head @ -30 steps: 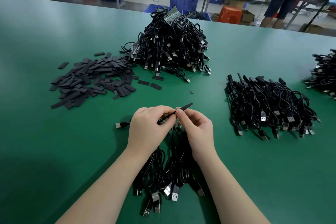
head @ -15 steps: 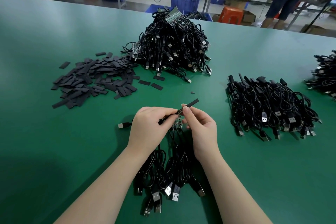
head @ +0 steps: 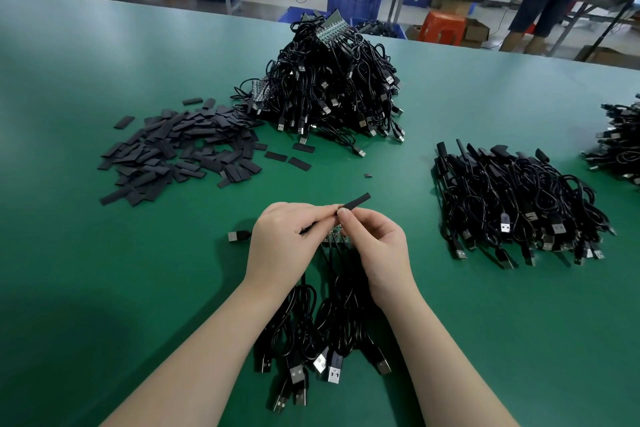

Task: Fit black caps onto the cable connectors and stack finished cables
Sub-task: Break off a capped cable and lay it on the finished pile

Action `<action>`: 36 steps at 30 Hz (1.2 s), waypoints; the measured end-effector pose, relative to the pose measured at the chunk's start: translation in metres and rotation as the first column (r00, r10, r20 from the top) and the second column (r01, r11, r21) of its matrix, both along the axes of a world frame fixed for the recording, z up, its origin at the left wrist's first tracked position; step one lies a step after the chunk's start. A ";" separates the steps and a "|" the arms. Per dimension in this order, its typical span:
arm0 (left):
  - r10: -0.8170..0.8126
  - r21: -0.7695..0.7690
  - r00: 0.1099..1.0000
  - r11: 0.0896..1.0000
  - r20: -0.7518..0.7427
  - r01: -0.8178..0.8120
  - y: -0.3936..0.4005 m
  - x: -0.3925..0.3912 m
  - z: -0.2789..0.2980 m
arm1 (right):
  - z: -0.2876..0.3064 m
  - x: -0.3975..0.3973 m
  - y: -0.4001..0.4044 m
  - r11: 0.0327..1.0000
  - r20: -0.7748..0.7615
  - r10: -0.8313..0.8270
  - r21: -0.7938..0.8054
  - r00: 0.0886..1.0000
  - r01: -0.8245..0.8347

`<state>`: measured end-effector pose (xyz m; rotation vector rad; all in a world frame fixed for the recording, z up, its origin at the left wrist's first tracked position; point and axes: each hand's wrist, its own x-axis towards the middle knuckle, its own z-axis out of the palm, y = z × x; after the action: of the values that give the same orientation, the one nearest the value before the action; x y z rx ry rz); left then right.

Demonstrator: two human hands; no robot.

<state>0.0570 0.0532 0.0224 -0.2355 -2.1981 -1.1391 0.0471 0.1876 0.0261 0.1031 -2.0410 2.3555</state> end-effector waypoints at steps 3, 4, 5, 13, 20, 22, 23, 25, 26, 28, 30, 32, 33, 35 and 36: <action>-0.006 -0.020 1.000 1.000 0.021 0.006 -0.001 0.000 0.002 | 0.001 0.000 0.002 1.000 -0.005 0.025 0.000 1.000 -0.025; -0.004 -0.018 0.999 1.000 0.031 0.005 -0.001 0.000 0.002 | 0.001 0.000 0.001 1.000 -0.012 0.028 0.008 1.000 -0.028; 0.000 -0.007 0.999 1.000 0.048 0.001 -0.002 -0.001 0.003 | 0.001 0.001 0.000 0.999 -0.026 0.022 0.029 0.999 -0.022; 0.016 0.013 0.994 1.000 0.108 -0.018 -0.006 -0.003 0.004 | -0.002 0.005 -0.004 0.962 -0.219 -0.208 0.132 0.953 0.240; 0.015 0.046 0.993 0.999 0.121 -0.020 -0.007 -0.004 0.001 | -0.005 0.005 -0.004 0.960 -0.214 -0.201 0.153 0.956 0.236; 0.014 0.034 0.992 0.999 0.123 -0.018 -0.006 -0.004 0.001 | -0.005 0.004 -0.004 0.960 -0.209 -0.201 0.154 0.957 0.236; 0.013 0.027 0.992 1.000 0.125 -0.016 -0.006 -0.003 0.001 | -0.005 0.004 -0.004 0.960 -0.206 -0.197 0.156 0.959 0.231; 0.011 0.022 0.992 1.000 0.123 -0.014 -0.006 -0.004 0.000 | -0.005 0.004 -0.003 0.963 -0.196 -0.185 0.157 0.963 0.217; 0.011 0.020 0.993 1.000 0.122 -0.014 -0.007 -0.004 0.000 | -0.005 0.003 -0.003 0.965 -0.189 -0.179 0.159 0.965 0.210; 0.011 0.020 0.992 1.000 0.122 -0.013 -0.007 -0.004 0.000 | -0.004 0.003 -0.003 0.969 -0.172 -0.176 0.143 0.969 0.201; 0.004 0.038 0.992 0.999 0.123 -0.009 -0.006 -0.004 0.001 | -0.003 0.002 -0.003 0.977 -0.125 -0.191 0.070 0.973 0.201; -0.007 0.046 0.992 0.999 0.128 0.001 -0.005 -0.005 0.000 | -0.002 0.002 -0.002 0.981 -0.066 -0.193 -0.006 0.979 0.193; -0.013 0.037 0.991 0.999 0.130 0.008 -0.005 -0.004 0.000 | -0.001 0.001 -0.001 0.982 -0.045 -0.186 -0.027 0.982 0.184; -0.027 0.013 0.991 1.000 0.132 0.025 -0.005 -0.004 0.001 | 0.000 0.001 0.001 0.983 -0.008 -0.175 -0.055 0.985 0.174; -0.033 0.004 0.991 0.999 0.132 0.033 -0.005 -0.004 0.001 | 0.001 0.000 0.002 0.982 0.010 -0.175 -0.068 0.985 0.175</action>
<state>0.0531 0.0480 0.0235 -0.2015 -2.3161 -1.2056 0.0473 0.1895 0.0268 -0.0799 -1.8829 2.3166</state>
